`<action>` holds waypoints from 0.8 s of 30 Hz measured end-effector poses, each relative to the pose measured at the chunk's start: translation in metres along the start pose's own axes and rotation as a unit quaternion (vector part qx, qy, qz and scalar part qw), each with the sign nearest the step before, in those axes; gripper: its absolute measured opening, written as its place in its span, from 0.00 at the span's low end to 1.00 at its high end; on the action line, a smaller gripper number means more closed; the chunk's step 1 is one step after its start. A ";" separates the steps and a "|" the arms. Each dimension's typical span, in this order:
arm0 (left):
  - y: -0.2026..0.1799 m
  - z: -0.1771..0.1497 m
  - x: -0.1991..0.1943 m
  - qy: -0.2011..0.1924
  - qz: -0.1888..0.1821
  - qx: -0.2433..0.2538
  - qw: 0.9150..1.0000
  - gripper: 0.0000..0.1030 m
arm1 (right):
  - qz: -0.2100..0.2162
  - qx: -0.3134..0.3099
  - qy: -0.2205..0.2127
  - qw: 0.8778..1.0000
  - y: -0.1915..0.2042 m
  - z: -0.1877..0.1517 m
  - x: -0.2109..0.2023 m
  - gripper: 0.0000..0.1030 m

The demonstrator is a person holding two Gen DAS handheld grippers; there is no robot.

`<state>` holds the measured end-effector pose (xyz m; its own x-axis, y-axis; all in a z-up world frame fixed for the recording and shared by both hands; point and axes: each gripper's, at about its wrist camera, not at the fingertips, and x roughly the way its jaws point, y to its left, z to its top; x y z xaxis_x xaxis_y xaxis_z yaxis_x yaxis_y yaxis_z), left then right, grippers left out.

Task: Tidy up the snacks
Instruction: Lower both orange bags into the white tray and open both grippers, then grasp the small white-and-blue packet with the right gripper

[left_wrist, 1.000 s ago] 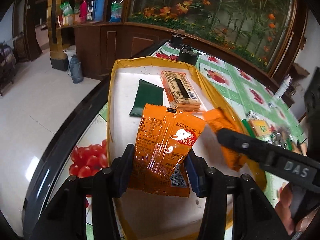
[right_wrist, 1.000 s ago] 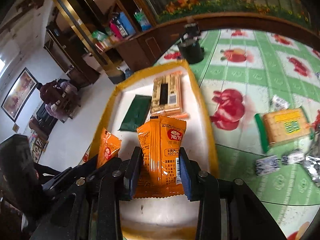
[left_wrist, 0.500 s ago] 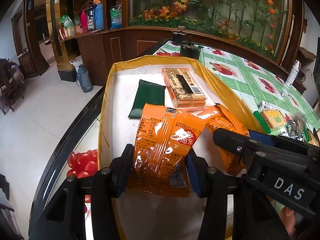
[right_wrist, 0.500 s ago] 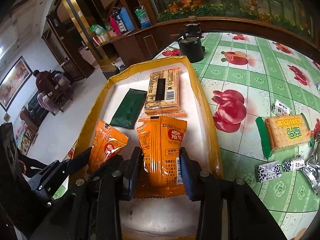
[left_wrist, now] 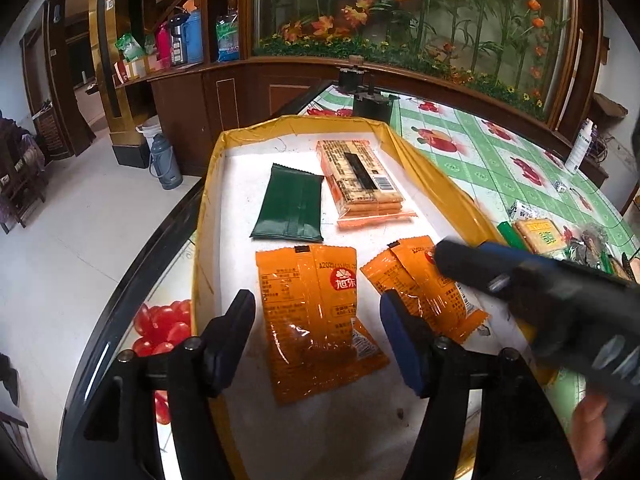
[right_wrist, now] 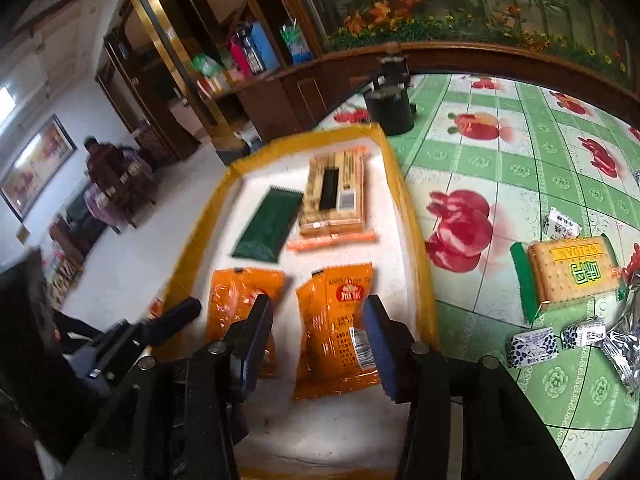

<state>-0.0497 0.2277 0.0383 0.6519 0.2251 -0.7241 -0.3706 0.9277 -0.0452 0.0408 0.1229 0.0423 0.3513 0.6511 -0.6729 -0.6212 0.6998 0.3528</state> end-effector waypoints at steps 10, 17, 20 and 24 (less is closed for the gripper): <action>-0.026 0.006 -0.042 -0.028 -0.046 0.042 0.998 0.63 | 0.006 0.094 -0.035 0.995 -0.080 0.010 -0.059 0.50; -0.093 0.009 -0.045 0.000 -0.167 0.094 0.981 0.62 | -0.047 0.135 -0.012 0.990 -0.161 0.002 -0.065 0.48; -0.115 0.009 -0.037 0.009 -0.165 0.107 0.981 0.58 | -0.034 0.143 0.003 0.989 -0.174 0.000 -0.056 0.40; -0.122 0.006 -0.031 0.022 -0.169 0.104 0.980 0.58 | -0.011 0.121 0.032 0.992 -0.167 0.001 -0.050 0.37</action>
<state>-0.0208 0.1096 0.0706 0.6835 -0.1133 -0.7211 0.0073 0.9889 -0.1485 0.1275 -0.0265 0.0177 0.3132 0.6198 -0.7195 -0.4247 0.7691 0.4776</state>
